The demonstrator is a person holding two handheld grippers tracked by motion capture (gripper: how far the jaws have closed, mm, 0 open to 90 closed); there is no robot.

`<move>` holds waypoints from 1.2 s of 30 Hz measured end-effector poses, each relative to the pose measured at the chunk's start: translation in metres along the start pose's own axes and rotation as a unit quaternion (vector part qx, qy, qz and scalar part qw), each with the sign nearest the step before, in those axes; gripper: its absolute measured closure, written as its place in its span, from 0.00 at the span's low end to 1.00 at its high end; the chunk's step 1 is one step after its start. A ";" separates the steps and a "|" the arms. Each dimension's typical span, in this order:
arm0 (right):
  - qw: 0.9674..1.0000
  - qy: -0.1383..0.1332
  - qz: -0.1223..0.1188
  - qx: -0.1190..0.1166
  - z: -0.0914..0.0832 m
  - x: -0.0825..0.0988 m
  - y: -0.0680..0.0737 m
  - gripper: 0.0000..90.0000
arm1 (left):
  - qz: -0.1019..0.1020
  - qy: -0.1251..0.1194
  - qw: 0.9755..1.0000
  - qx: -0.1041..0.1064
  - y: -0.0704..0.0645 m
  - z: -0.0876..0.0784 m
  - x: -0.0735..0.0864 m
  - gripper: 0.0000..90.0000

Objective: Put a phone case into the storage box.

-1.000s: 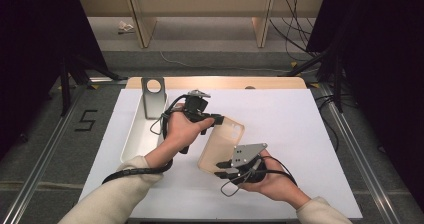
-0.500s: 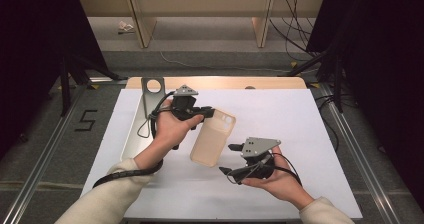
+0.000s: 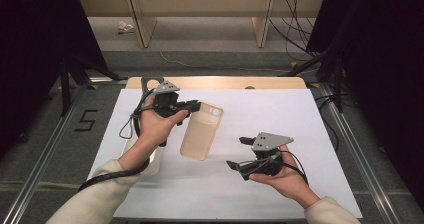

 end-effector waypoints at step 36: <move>0.998 -0.020 0.047 0.047 -0.015 0.005 -0.028 0.18 | 0.025 -0.062 0.997 -0.044 0.042 -0.055 -0.025 0.91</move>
Point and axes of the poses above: each handheld gripper's, and its own axes: z roughly forward along the jaws, x roughly out of its underside, y roughly to its left, the point moved 8 cm from there along z, roughly forward along the jaws, and after that the axes turned 11 degrees about x, right-handed, at the moved point
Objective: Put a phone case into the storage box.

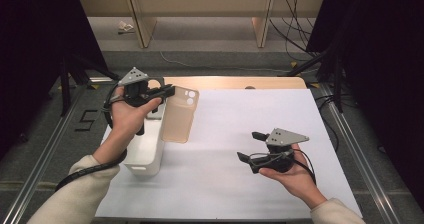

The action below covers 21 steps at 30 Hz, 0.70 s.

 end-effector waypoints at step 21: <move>1.000 -0.011 0.027 0.009 -0.008 0.000 -0.011 0.18 | -0.006 -0.015 1.000 -0.026 0.026 -0.015 -0.009 0.91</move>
Point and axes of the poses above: each handheld gripper's, and its own axes: z roughly forward along the jaws, x roughly out of its underside, y roughly to its left, the point moved 8 cm from there along z, roughly forward along the jaws, and after that the axes turned 11 degrees about x, right-handed, at the moved point
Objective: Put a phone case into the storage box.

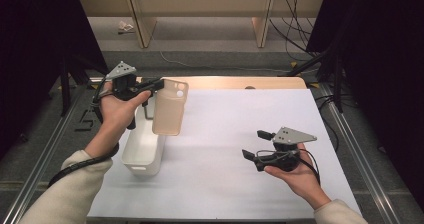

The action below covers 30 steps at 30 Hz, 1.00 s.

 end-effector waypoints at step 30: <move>1.000 -0.003 0.011 0.011 -0.009 0.003 -0.012 0.18 | -0.003 -0.009 0.999 -0.031 0.037 -0.010 -0.003 0.91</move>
Point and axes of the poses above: each handheld gripper's, and its own axes: z roughly forward along the jaws, x roughly out of its underside, y roughly to its left, the point moved 8 cm from there along z, roughly forward along the jaws, and after that the axes turned 11 degrees about x, right-handed, at the moved point
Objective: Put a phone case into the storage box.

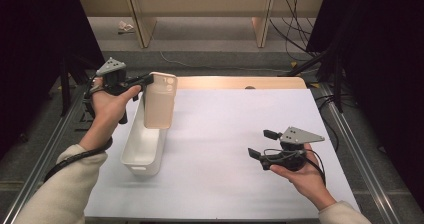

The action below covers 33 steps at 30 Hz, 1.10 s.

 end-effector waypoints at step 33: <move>1.000 -0.003 0.005 0.002 -0.001 0.000 -0.003 0.18 | -0.003 -0.006 1.000 -0.030 0.032 -0.006 -0.009 0.91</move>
Point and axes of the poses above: each handheld gripper's, and its own axes: z roughly forward along the jaws, x roughly out of its underside, y roughly to its left, the point moved 8 cm from there along z, roughly forward along the jaws, and after that the axes turned 11 degrees about x, right-handed, at the moved point
